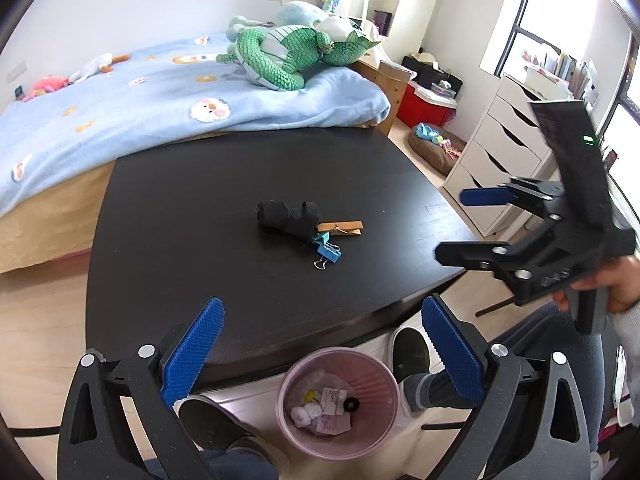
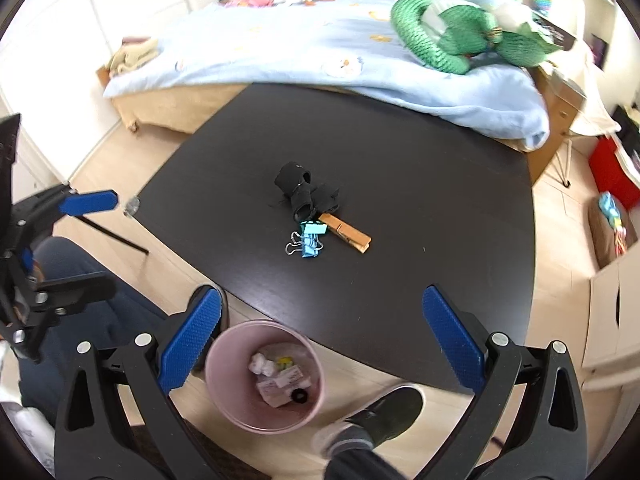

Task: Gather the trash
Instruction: 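Move both tools back over the black fabric and clothespin on the table, then grasp the wooden clothespin with the right tool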

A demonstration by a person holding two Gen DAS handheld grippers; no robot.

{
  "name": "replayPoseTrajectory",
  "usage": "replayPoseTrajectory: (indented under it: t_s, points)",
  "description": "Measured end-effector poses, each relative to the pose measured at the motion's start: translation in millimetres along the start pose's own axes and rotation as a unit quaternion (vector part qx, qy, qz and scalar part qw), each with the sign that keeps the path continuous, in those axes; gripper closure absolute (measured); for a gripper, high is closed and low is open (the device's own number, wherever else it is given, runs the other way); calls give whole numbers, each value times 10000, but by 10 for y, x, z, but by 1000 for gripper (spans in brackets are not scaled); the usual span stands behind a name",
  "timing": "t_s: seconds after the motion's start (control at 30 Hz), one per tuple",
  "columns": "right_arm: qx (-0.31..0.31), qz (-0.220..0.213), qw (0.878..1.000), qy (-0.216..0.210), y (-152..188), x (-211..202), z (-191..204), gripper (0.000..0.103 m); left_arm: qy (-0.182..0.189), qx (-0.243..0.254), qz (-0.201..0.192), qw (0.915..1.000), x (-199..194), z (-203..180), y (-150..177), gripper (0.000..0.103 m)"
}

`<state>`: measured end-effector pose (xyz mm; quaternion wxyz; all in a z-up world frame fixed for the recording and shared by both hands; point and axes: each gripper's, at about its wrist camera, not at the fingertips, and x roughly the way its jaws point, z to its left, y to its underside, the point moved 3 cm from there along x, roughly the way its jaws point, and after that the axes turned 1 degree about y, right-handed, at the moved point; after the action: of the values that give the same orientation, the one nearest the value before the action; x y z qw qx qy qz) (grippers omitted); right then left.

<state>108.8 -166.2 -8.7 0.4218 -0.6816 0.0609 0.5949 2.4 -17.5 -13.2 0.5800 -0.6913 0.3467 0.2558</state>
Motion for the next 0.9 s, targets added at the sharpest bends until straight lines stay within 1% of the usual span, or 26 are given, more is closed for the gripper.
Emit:
replayPoseTrajectory:
  t_s: [0.13,0.3,0.47,0.53,0.57,0.63,0.67,0.8,0.9]
  points:
    - [-334,362,9988,-41,-151,311,-74,4,7,-32,43,10000,61,45,-21,8]
    - [-641,655,9957,-137,-287,613,-130,4,-8,-79,94,9999,120,120,-26,8]
    - [-1120,865,9898,-152,-399,898,-119,6,-27,-162,127,9998,175,200,-48,8]
    - [-1330,976,9862,-170,-425,1008,-104,19,-32,-174,146,9997,203,227,-52,8]
    - [-1387,1032,9848,-174,-442,1058,-119,22,-35,-180,155,9997,214,232,-53,8]
    - [-1510,1112,9821,-186,-455,1138,-118,31,-39,-209,182,9996,244,260,-51,8]
    - [-1567,1156,9806,-209,-462,1183,-121,34,-37,-222,193,9996,254,272,-47,8]
    - [-1804,1339,9740,-274,-435,1317,-107,50,-29,-276,240,9993,307,319,-39,8]
    - [-1843,1400,9723,-322,-422,1379,-111,57,-20,-313,254,9992,330,346,-40,8]
